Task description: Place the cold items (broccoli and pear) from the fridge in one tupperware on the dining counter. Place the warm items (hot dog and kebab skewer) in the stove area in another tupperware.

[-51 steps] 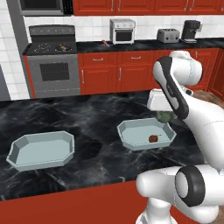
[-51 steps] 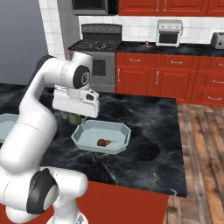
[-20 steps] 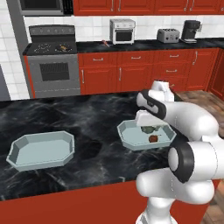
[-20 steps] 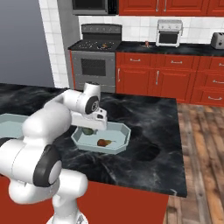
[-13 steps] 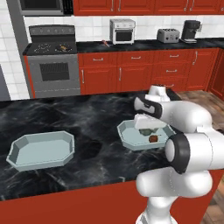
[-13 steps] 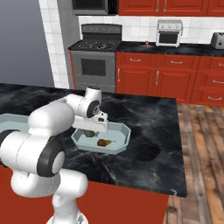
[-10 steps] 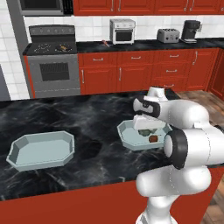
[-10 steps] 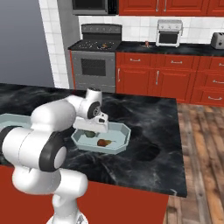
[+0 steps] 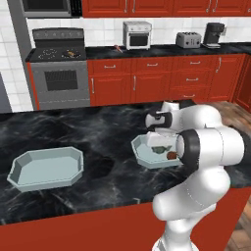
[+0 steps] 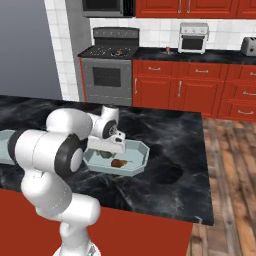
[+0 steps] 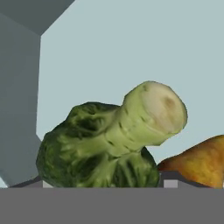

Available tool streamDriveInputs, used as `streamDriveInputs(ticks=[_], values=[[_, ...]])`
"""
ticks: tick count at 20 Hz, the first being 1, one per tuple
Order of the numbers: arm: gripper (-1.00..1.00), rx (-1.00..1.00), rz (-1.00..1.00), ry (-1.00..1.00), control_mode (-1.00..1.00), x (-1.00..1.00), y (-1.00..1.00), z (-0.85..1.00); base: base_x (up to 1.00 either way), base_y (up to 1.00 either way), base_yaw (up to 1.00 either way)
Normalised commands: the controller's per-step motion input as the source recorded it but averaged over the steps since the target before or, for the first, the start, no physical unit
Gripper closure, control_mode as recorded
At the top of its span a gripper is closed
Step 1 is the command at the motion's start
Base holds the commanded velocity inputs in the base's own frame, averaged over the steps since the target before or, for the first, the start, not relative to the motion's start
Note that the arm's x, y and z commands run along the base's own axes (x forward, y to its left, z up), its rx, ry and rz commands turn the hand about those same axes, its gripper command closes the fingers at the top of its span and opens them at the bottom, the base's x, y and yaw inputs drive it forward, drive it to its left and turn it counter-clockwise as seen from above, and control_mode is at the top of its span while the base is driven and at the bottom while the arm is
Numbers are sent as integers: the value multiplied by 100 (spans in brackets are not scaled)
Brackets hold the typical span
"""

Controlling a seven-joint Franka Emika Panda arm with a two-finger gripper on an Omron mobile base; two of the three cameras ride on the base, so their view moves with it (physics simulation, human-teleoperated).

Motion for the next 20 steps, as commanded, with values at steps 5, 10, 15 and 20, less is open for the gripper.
streamDriveInputs(ticks=[5,10,15,20], values=[[100,-1,0,0,-100,17,1,-31,0,0,0],[-100,-3,0,0,-100,17,13,-33,0,0,0],[-100,-1,0,-3,-100,7,11,-15,0,0,0],[-100,0,-1,-13,-100,-4,2,5,0,0,0]])
